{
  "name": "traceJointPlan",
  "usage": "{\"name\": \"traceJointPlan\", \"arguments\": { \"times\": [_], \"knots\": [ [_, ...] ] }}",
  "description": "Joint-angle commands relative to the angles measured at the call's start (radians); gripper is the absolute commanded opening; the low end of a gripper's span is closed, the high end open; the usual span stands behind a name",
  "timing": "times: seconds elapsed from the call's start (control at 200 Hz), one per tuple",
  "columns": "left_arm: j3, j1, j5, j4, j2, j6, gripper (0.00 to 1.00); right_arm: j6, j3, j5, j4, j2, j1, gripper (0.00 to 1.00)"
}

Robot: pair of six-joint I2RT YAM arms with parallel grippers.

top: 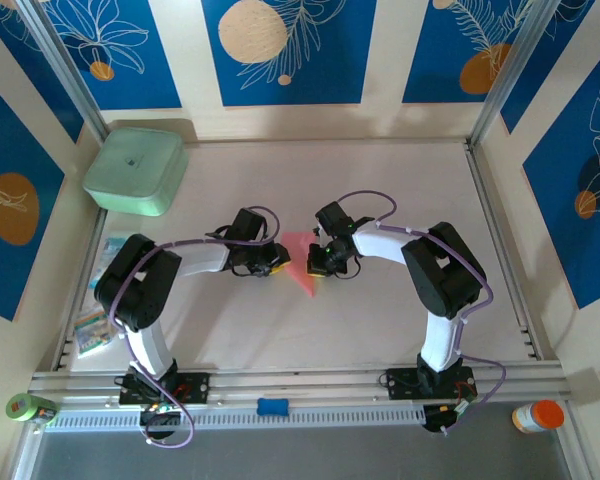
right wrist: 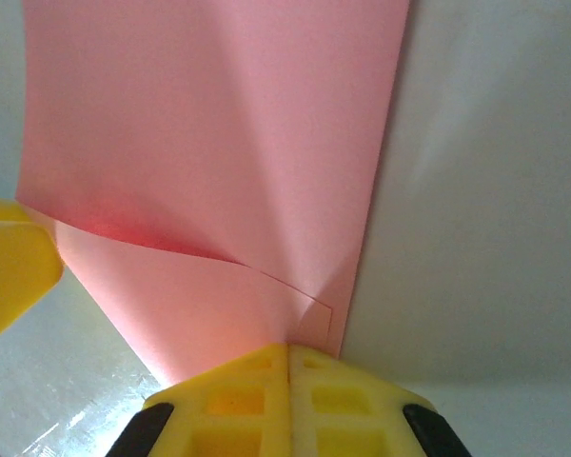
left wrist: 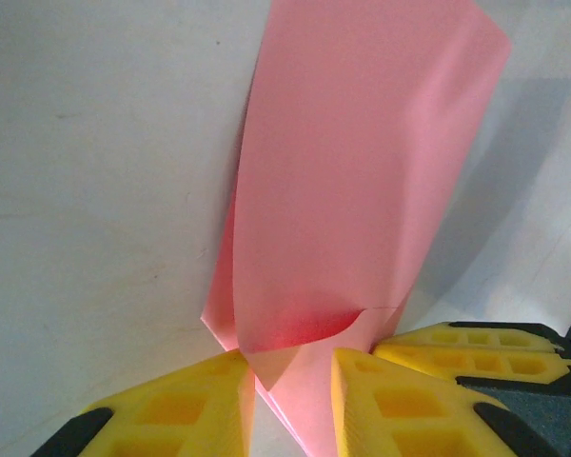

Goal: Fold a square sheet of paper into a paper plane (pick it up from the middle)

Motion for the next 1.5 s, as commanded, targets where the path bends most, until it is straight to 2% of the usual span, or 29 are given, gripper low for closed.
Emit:
{"name": "traceJointPlan", "arguments": {
  "times": [0.0,0.315,0.57,0.705,0.97,1.056,1.196,1.311,1.496],
  "knots": [
    [0.005,0.008,0.034,0.025,0.023,0.009,0.30,-0.013,-0.012,0.026,-0.047,0.053,0.001,0.04],
    [-0.002,0.009,0.092,0.101,0.035,0.051,0.29,-0.022,-0.018,0.028,-0.041,0.050,0.000,0.04],
    [0.002,0.018,0.103,0.089,0.052,0.092,0.23,-0.063,-0.033,0.008,-0.012,0.014,-0.020,0.06],
    [-0.005,0.019,0.095,0.102,0.043,0.087,0.18,-0.103,-0.040,-0.023,0.028,-0.038,-0.031,0.13],
    [-0.023,0.021,0.024,0.104,-0.020,0.046,0.10,-0.217,-0.084,0.001,0.143,-0.216,-0.038,0.38],
    [-0.041,0.019,-0.020,0.102,-0.052,0.012,0.09,-0.268,-0.129,0.038,0.202,-0.270,-0.026,0.45],
    [-0.070,0.009,-0.124,0.082,-0.116,-0.056,0.09,-0.377,-0.209,0.190,0.302,-0.339,0.053,0.53],
    [-0.065,-0.012,-0.224,0.006,-0.159,-0.091,0.09,-0.460,-0.269,0.342,0.406,-0.353,0.138,0.52],
    [-0.020,-0.039,-0.308,-0.129,-0.170,-0.123,0.09,-0.617,-0.307,0.454,0.525,-0.287,0.238,0.47]
  ]
}}
